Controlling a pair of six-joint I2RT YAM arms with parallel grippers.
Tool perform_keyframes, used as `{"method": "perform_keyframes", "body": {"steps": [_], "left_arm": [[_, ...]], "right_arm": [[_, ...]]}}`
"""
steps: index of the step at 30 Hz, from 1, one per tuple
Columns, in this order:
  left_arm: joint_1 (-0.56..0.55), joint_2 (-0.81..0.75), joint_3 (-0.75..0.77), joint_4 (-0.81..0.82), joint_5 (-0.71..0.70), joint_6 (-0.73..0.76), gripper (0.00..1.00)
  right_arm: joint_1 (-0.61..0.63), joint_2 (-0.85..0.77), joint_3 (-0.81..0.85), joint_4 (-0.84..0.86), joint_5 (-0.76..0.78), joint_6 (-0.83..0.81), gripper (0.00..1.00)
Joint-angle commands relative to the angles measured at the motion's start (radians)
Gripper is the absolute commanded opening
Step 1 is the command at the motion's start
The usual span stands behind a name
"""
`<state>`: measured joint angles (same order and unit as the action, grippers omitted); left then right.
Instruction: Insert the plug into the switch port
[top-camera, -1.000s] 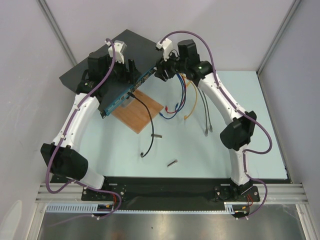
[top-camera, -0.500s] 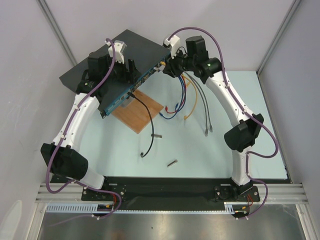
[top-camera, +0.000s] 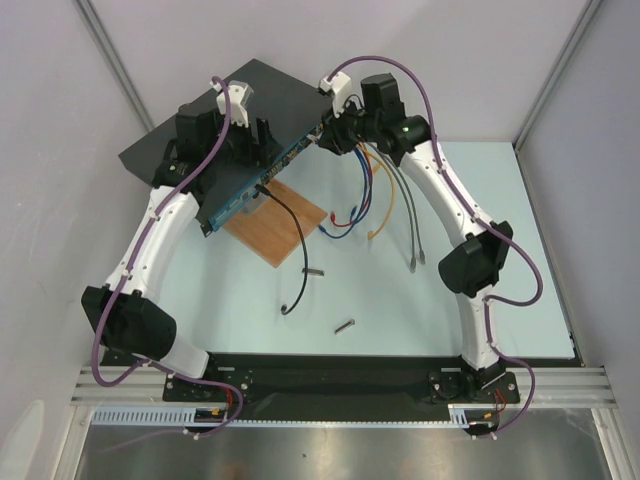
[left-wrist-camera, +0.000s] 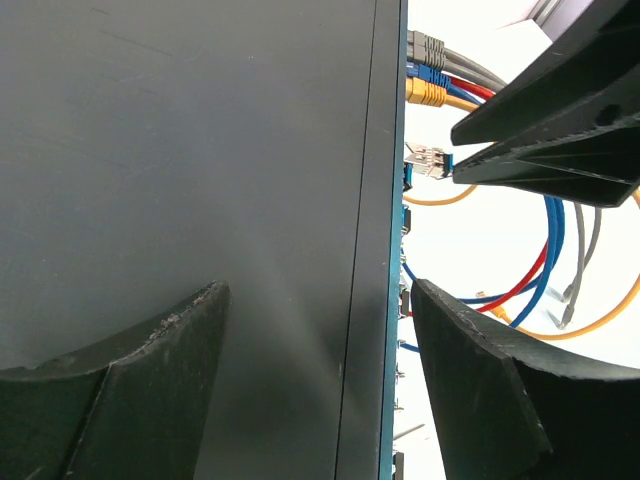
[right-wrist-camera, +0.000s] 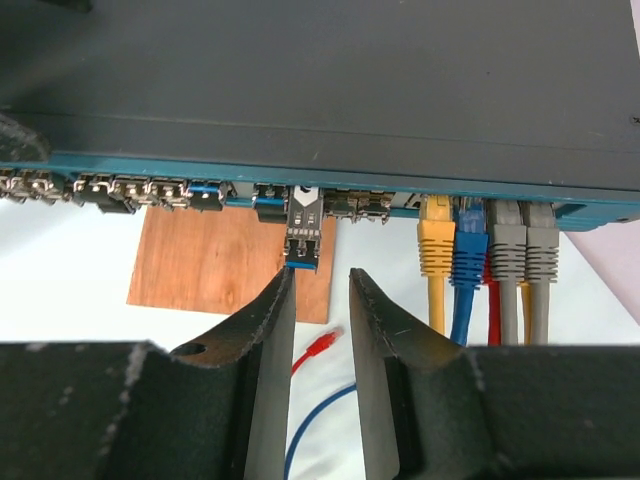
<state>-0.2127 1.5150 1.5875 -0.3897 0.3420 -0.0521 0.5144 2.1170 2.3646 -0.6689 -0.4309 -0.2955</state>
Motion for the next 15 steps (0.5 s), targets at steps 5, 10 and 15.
{"method": "perform_keyframes", "body": {"steps": [5, 10, 15], "left_arm": [[0.007, 0.005, 0.012, -0.011, 0.009, 0.001, 0.79], [0.009, 0.007, 0.011, -0.012, 0.008, 0.005, 0.79], [0.012, 0.01, 0.006, -0.014, 0.009, 0.006, 0.79]], "right_arm": [[0.009, 0.027, 0.07, 0.1, 0.009, 0.039, 0.31], [0.015, 0.051, 0.09, 0.14, -0.008, 0.052, 0.31], [0.026, 0.064, 0.09, 0.186, -0.02, 0.065, 0.31]]}}
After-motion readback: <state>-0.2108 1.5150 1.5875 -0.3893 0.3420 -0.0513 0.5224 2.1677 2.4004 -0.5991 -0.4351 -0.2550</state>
